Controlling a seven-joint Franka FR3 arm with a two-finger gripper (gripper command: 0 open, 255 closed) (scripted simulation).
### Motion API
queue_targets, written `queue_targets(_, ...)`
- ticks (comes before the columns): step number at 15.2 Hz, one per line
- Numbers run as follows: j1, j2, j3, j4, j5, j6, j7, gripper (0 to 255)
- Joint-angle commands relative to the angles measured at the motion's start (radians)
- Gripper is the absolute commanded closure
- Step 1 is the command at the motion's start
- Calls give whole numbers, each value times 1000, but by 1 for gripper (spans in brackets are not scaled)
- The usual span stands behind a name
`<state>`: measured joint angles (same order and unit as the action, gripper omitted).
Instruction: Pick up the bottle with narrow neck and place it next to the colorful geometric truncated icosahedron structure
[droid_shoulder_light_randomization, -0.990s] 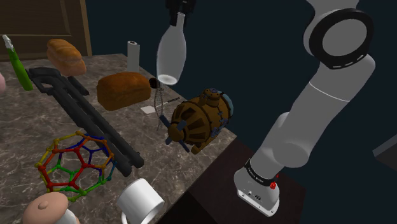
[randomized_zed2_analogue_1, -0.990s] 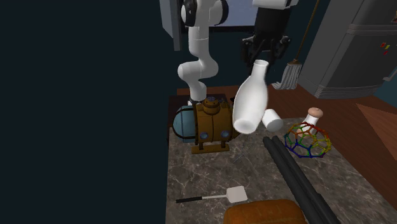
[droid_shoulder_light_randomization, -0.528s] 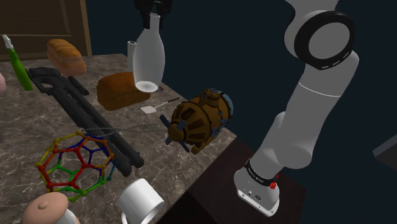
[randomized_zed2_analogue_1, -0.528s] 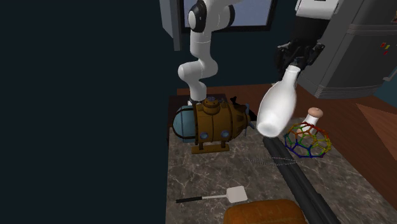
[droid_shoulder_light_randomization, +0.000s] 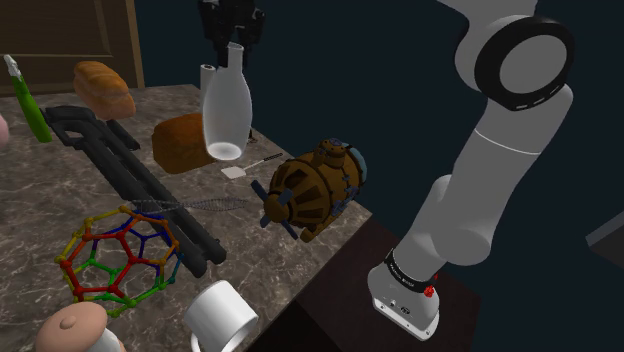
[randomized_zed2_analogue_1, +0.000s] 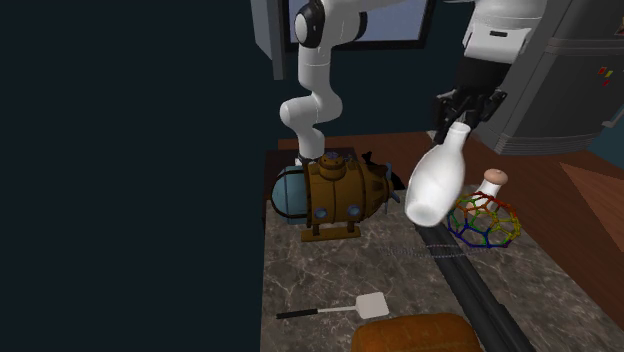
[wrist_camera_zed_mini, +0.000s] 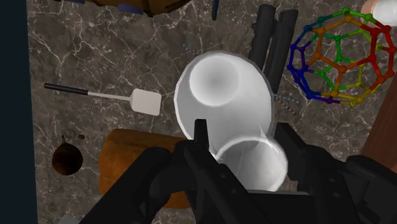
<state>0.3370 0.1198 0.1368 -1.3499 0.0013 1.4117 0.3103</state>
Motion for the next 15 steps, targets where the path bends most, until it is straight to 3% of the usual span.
queue_targets(1, -2, -12, -1, -44, 2, 33, -3, 255)
queue_targets(15, -6, -59, -4, -295, 8, 238, -10, 255)
